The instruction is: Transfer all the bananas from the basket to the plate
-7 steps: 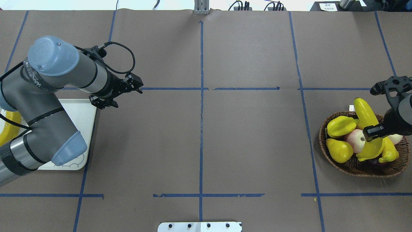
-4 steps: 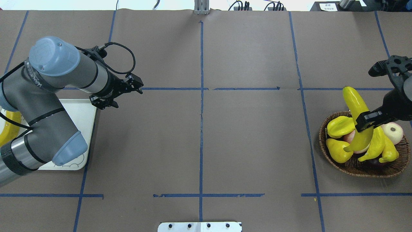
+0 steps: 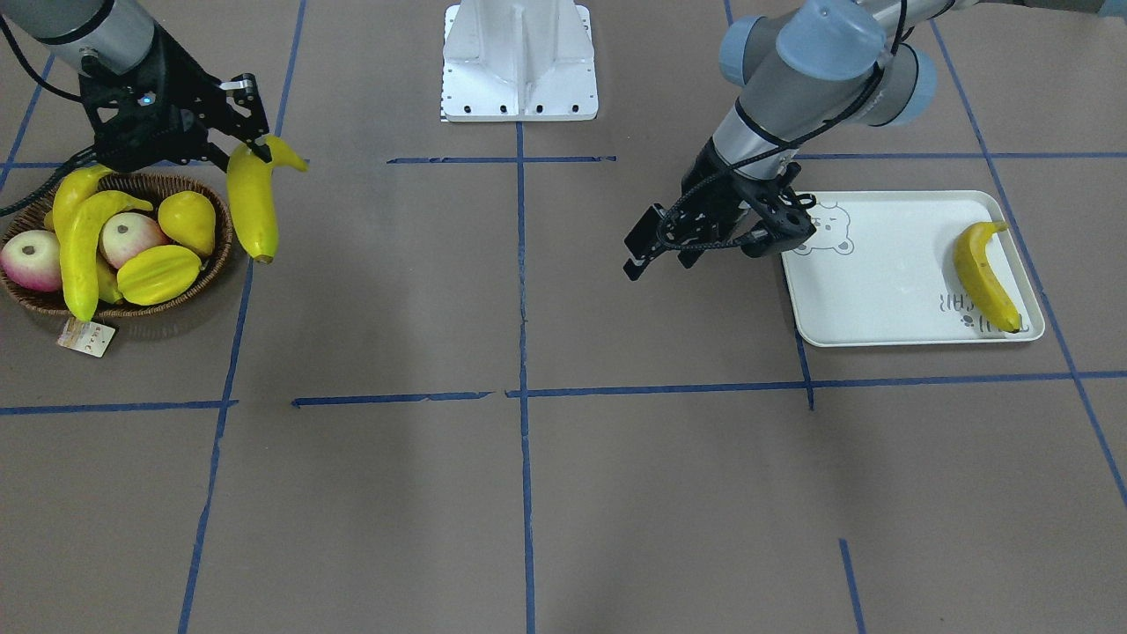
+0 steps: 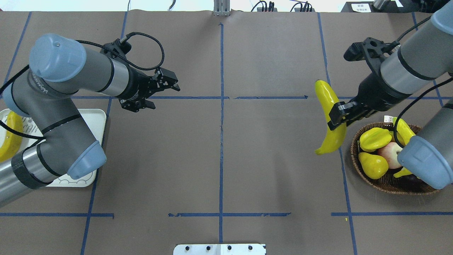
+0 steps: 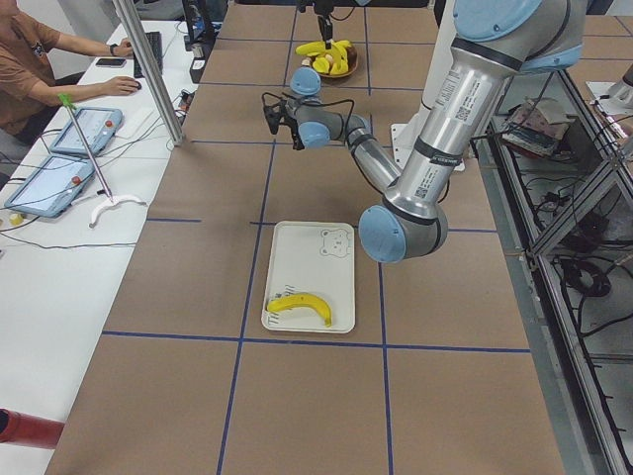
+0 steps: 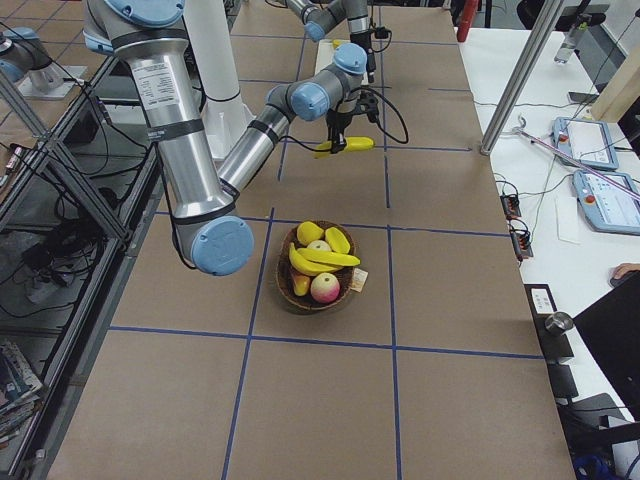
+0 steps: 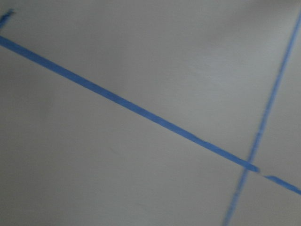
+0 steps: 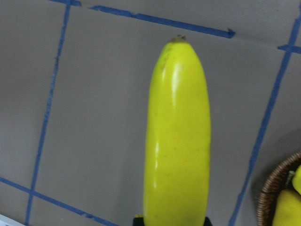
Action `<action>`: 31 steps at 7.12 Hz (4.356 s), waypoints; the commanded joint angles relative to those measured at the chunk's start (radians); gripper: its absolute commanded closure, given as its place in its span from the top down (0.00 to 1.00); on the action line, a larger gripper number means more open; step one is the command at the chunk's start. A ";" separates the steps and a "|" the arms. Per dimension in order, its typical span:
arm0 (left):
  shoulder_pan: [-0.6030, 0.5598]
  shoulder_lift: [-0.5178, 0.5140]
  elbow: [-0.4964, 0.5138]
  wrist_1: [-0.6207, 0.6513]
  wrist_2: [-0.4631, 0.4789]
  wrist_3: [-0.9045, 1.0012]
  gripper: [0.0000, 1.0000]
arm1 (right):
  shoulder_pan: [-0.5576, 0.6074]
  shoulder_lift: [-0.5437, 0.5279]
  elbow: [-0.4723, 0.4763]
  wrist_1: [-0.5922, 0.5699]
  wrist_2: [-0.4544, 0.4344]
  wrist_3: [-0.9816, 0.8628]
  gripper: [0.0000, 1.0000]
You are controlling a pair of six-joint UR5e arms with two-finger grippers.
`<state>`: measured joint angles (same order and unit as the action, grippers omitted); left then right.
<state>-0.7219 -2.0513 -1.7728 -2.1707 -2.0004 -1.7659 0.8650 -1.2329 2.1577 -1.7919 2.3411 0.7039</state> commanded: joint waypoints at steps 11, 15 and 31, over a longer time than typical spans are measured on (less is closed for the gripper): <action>0.192 -0.151 0.045 -0.262 0.120 -0.215 0.99 | -0.282 0.208 -0.131 0.434 -0.169 0.473 0.01; 0.200 -0.141 0.036 -0.267 0.114 -0.195 0.00 | -0.282 0.208 -0.131 0.434 -0.167 0.473 0.04; -0.137 0.498 -0.054 0.195 0.058 0.443 0.00 | -0.185 0.086 -0.042 0.414 -0.174 0.523 1.00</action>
<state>-0.8524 -1.6192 -1.8317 -1.9745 -1.9779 -1.3845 0.6787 -1.1407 2.1168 -1.3753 2.1703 1.2272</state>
